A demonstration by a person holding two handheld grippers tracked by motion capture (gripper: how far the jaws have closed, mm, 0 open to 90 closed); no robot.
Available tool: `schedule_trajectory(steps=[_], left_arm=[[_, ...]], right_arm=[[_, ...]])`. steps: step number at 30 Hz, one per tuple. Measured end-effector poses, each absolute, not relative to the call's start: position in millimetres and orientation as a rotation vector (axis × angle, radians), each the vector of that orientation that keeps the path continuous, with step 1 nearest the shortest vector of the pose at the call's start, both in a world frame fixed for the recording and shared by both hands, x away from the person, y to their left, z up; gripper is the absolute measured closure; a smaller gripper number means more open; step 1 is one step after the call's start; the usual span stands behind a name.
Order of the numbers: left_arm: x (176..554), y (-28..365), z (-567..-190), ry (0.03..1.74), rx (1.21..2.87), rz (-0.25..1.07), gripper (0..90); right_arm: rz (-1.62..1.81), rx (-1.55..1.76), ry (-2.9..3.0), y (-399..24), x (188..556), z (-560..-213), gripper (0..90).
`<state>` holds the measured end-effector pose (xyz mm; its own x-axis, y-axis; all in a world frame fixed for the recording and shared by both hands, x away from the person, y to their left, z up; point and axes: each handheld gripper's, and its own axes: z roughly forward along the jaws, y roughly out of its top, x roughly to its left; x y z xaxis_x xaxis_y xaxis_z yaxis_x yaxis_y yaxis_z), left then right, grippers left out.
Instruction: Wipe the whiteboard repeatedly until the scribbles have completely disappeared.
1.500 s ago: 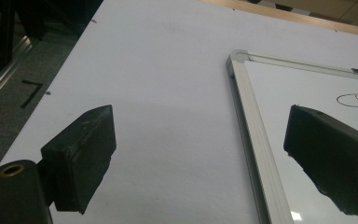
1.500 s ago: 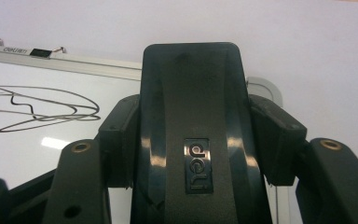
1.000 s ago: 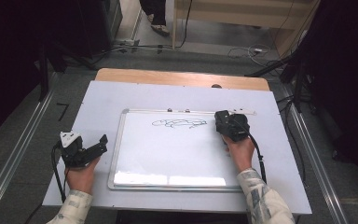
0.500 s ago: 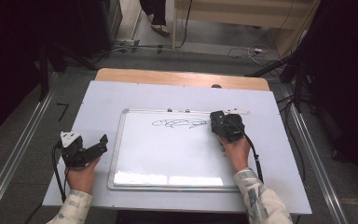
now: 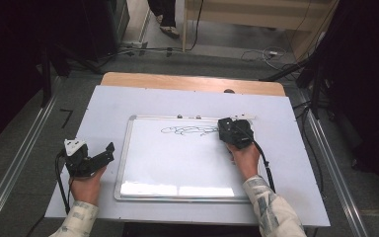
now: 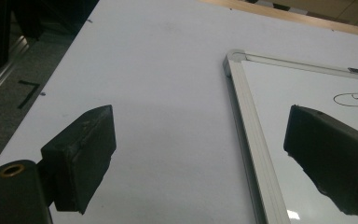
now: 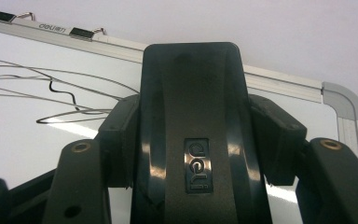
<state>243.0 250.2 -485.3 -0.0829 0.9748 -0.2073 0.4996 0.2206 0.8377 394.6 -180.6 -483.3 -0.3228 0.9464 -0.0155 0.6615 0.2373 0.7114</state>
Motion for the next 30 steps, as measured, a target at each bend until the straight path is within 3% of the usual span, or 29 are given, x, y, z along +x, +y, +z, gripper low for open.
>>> schedule_trajectory(steps=[30], left_arm=[[243.9, 248.5, -486.3, 1.701, 1.396, 0.755, 9.7]], right_arm=[[0.852, 1.478, 2.082, -173.6, 396.5, -491.0, 38.9]])
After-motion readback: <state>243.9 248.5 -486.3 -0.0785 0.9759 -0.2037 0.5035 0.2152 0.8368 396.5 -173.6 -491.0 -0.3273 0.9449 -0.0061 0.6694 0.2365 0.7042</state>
